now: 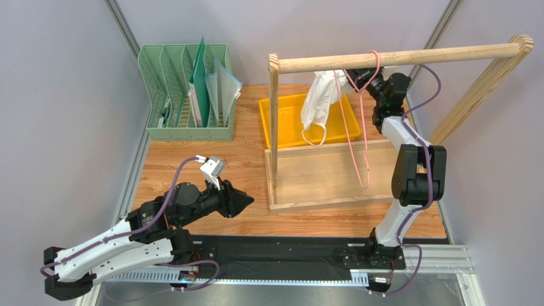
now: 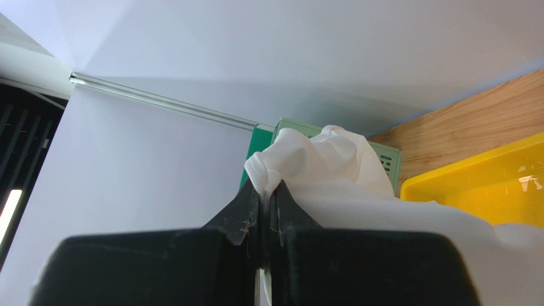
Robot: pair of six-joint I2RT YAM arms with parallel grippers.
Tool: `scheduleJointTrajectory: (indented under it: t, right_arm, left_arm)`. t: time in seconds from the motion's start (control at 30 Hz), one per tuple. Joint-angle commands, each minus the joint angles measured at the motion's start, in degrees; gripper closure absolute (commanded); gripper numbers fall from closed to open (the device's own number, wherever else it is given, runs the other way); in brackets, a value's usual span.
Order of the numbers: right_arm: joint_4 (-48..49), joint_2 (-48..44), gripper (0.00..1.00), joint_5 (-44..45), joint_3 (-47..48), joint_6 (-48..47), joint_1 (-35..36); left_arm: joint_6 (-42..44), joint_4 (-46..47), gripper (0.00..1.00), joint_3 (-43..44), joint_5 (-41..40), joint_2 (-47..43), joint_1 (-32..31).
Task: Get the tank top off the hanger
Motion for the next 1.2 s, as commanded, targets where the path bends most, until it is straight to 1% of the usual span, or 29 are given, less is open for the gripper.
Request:
scheduleJointTrajectory:
  t: [0.0,0.03,0.17,0.33,0.47,0.6,0.67,0.73,0.9,0.97,1.0,1.03,1.1,1.13,1.17]
  right_arm:
    - [4.06,0.54,1.0,2.23,5.11,-0.63,0.52]
    - [1.79,1.06,1.0,2.4,5.81,-1.34,0.61]
    - [-1.47,2.82,1.0,3.11,8.53,-5.04,1.49]
    - [1.15,5.72,1.0,4.51,10.12,-3.55,1.66]
    - [-2.79,6.52,1.0,6.18,11.09,-5.21,2.1]
    - [-8.67,5.55,1.0,7.41,8.46,-9.42,3.07]
    - [-9.3,5.02,0.99,8.03,4.95,-10.84,3.07]
    - [-10.0,4.32,0.97,8.82,1.62,-12.94,5.35]
    - [-13.68,4.49,0.92,10.92,-2.88,-16.81,7.81]
    - [-14.83,5.02,0.88,11.28,-3.93,-18.22,8.95]
    - [-16.75,5.2,0.84,11.72,-4.03,-19.01,9.39]
    - [-18.34,5.2,0.7,12.24,-3.94,-20.49,10.01]
    - [-24.03,5.11,0.57,13.82,-3.06,-22.43,10.63]
    - [-25.46,4.94,0.45,14.35,-3.06,-23.84,10.63]
    - [-26.52,4.15,0.41,14.79,-3.23,-24.37,10.63]
  left_arm:
    - [-1.34,-0.44,0.52,-0.14,0.13,-1.04,-0.11]
    - [-1.43,-0.44,0.52,-0.14,0.04,-1.22,-0.11]
    - [-1.6,-0.61,0.52,-0.22,-0.05,-1.4,-0.11]
    - [-1.78,-0.88,0.52,-0.31,-0.04,-1.48,-0.11]
    - [-2.04,-1.49,0.52,-0.4,-0.31,-2.36,-0.11]
    - [-2.39,-1.67,0.52,-0.84,-0.66,-3.24,-0.11]
    - [-2.48,-1.67,0.52,-1.01,-0.57,-3.59,-0.11]
    - [-2.57,-1.67,0.52,-1.1,-0.48,-3.77,-0.11]
    - [-2.74,-1.76,0.52,-1.1,-0.13,-4.12,-0.11]
    - [-3.01,-1.84,0.52,-1.36,0.04,-4.47,-0.11]
    - [-3.18,-1.85,0.52,-1.54,0.13,-4.65,-0.11]
    - [-3.27,-1.85,0.52,-1.54,0.04,-4.74,-0.11]
    - [-3.62,-1.93,0.52,-1.98,0.13,-5.26,-0.11]
    - [-3.71,-2.02,0.52,-2.07,0.22,-5.61,-0.11]
    - [-3.8,-2.11,0.52,-2.24,0.39,-5.88,-0.11]
